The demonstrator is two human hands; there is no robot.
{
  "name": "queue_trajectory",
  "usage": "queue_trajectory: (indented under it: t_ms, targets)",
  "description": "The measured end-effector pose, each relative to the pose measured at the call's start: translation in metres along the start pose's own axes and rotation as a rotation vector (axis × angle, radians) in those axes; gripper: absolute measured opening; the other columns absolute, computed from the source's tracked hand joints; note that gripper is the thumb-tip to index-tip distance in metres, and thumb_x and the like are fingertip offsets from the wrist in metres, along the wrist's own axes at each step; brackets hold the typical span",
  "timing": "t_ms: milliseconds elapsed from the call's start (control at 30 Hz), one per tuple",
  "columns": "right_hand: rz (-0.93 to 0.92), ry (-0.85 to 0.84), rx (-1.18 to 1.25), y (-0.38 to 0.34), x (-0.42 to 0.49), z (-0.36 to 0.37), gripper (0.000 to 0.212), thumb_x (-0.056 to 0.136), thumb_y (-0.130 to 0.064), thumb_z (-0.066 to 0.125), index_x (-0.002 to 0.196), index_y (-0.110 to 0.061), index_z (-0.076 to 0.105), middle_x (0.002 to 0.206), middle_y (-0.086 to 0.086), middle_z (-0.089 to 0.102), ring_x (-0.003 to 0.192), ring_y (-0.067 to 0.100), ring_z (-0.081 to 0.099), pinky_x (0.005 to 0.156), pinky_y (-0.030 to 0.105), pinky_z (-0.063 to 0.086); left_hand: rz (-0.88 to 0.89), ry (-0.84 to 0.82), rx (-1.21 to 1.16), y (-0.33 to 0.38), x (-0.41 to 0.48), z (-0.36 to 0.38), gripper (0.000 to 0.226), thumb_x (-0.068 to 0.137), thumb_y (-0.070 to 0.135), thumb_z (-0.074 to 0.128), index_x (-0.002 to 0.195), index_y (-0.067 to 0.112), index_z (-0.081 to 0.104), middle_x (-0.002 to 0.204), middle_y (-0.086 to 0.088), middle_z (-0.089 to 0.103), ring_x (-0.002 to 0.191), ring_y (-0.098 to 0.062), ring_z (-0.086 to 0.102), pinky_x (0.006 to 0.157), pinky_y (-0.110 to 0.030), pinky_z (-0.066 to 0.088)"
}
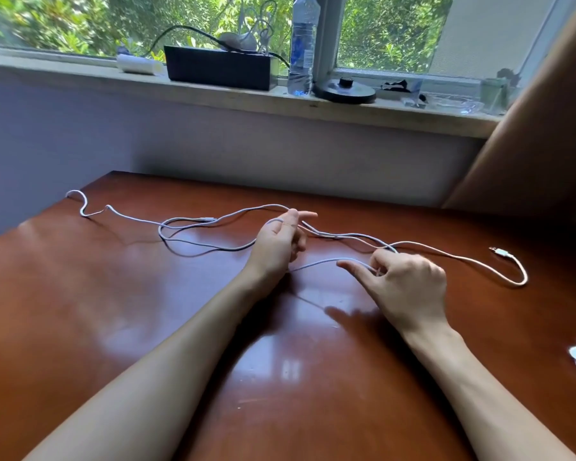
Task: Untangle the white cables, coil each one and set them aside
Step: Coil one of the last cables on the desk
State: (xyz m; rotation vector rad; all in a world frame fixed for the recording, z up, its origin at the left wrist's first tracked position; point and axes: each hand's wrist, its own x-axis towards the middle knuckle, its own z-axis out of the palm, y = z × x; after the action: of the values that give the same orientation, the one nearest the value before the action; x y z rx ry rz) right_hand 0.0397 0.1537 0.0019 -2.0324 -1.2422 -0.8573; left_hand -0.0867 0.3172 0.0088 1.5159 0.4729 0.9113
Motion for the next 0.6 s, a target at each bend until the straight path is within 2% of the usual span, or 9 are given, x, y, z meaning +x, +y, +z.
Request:
queue_trajectory:
  t_ms: [67,100,167,233,300,367,500,600]
  targets:
    - [-0.015,-0.049,0.032,0.004,-0.002,0.001,0.062,0.075,-0.080,0.058,0.050,-0.025,0.041,0.048,-0.012,0.038,0.063,0.022,0.048,0.061,0.027,0.034,0.030,-0.070,0.091,-0.003,-0.001,-0.003,0.041,0.111,0.024,0.032,0.120,0.005,0.067,0.069,-0.009,0.048,0.047,-0.004,0.037,0.046,-0.015,0.031]
    - [-0.016,-0.092,0.086,0.005,-0.002,0.002,0.060,0.077,-0.078,0.060,0.052,-0.026,0.041,0.050,-0.014,0.039,0.066,0.020,0.045,0.064,0.027,0.036,0.042,-0.094,0.134,-0.006,-0.002,-0.005,0.039,0.111,0.023,0.033,0.119,0.006,0.067,0.070,-0.008,0.050,0.047,-0.002,0.038,0.048,-0.014,0.032]
    - [-0.034,-0.187,0.209,0.009,-0.004,0.004,0.048,0.084,-0.065,0.065,0.060,-0.027,0.049,0.058,-0.011,0.048,0.067,0.015,0.046,0.065,0.030,0.043,0.077,-0.117,0.223,-0.010,-0.004,-0.007,0.035,0.110,0.022,0.037,0.117,0.009,0.069,0.071,-0.006,0.052,0.050,0.000,0.042,0.052,-0.012,0.034]
    - [-0.084,-0.241,0.325,0.012,-0.003,0.005,0.024,0.090,-0.044,0.059,0.076,-0.025,0.063,0.072,-0.008,0.056,0.072,0.013,0.051,0.069,0.036,0.049,0.107,-0.127,0.281,-0.014,-0.004,-0.009,0.032,0.109,0.022,0.040,0.115,0.010,0.070,0.070,-0.005,0.054,0.051,0.001,0.044,0.054,-0.013,0.034]
    - [-0.122,-0.230,0.394,0.015,-0.001,0.006,0.015,0.093,-0.028,0.058,0.093,-0.020,0.071,0.084,-0.008,0.057,0.079,0.012,0.054,0.073,0.034,0.050,0.118,-0.129,0.302,-0.015,-0.004,-0.009,0.030,0.108,0.023,0.043,0.112,0.013,0.070,0.068,-0.002,0.054,0.050,-0.001,0.044,0.056,-0.018,0.035]
    - [-0.155,-0.176,0.367,0.015,0.000,0.007,0.013,0.096,-0.023,0.061,0.101,-0.017,0.072,0.088,-0.007,0.055,0.082,0.014,0.056,0.072,0.033,0.050,0.117,-0.121,0.322,-0.016,-0.003,-0.010,0.029,0.108,0.026,0.043,0.110,0.016,0.071,0.065,0.001,0.054,0.050,-0.004,0.044,0.056,-0.023,0.035]
    - [-0.065,-0.028,0.232,0.012,0.001,0.000,0.014,0.094,-0.036,0.070,0.095,-0.022,0.072,0.083,-0.006,0.062,0.072,0.016,0.062,0.060,0.033,0.048,0.129,-0.179,0.439,-0.010,-0.008,-0.010,0.035,0.109,0.031,0.040,0.104,0.019,0.074,0.060,0.002,0.059,0.059,-0.007,0.051,0.063,-0.023,0.041]
    - [0.094,0.029,0.115,0.013,0.003,-0.005,0.038,0.086,-0.061,0.068,0.081,-0.023,0.069,0.066,-0.005,0.066,0.064,0.027,0.067,0.055,0.033,0.046,0.120,-0.281,0.436,-0.007,-0.012,-0.008,0.029,0.105,0.034,0.048,0.097,0.019,0.072,0.056,0.010,0.055,0.055,-0.006,0.049,0.060,-0.025,0.040]
